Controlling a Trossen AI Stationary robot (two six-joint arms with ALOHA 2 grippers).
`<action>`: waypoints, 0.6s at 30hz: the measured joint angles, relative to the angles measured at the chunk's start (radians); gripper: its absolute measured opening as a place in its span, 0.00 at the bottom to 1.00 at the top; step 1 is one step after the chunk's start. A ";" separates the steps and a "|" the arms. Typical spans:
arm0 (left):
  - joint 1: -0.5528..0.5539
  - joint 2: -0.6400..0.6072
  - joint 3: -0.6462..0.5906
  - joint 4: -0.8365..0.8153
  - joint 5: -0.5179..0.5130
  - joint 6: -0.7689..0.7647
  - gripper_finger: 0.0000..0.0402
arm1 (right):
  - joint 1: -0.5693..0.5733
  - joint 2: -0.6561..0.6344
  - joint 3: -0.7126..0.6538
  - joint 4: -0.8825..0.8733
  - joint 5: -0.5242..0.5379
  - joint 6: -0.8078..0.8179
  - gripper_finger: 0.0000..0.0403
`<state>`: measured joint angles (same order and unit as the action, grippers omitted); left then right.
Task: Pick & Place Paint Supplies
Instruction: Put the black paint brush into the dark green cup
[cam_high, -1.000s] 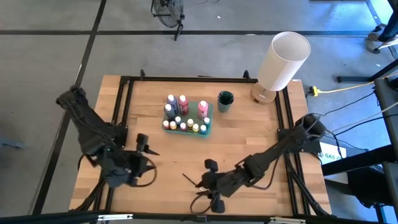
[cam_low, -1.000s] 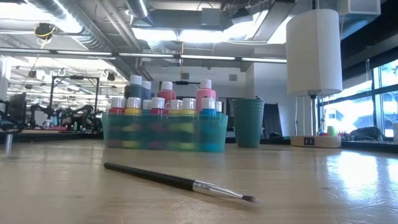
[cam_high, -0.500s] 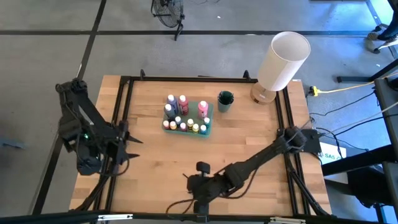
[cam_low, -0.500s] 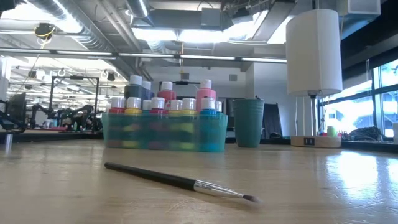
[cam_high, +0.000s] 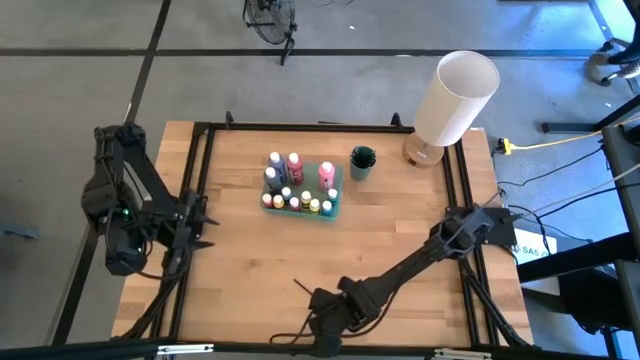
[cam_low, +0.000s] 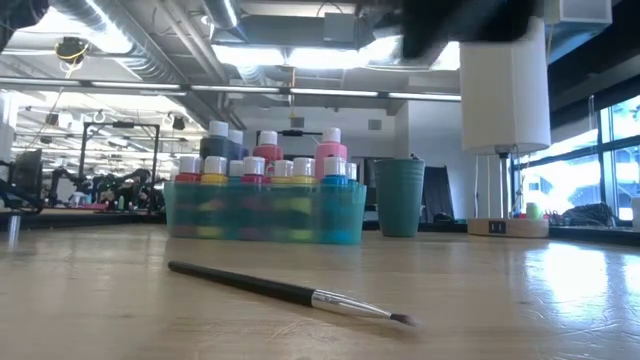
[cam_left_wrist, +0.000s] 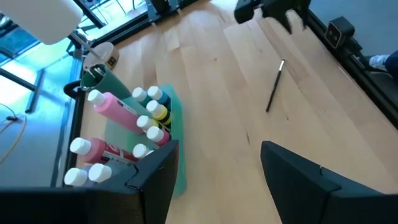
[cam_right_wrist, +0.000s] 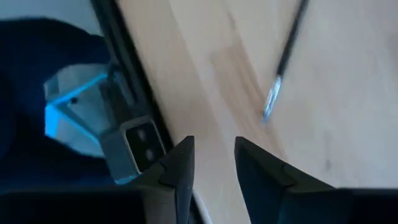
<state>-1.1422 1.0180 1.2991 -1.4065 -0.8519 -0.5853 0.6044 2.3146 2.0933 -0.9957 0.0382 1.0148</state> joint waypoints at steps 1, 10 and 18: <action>-0.006 0.000 0.000 -0.002 -0.002 -0.003 0.56 | 0.000 0.008 0.000 -0.016 -0.015 0.026 0.29; -0.024 0.000 0.000 -0.005 -0.004 -0.007 0.56 | -0.020 0.050 0.000 0.017 -0.060 0.136 0.29; -0.024 0.001 0.000 -0.017 -0.021 -0.005 0.56 | -0.047 0.085 -0.001 0.000 -0.131 0.145 0.29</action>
<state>-1.1664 1.0187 1.2987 -1.4239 -0.8734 -0.5903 0.5576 2.4001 2.0926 -0.9961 -0.0929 1.1598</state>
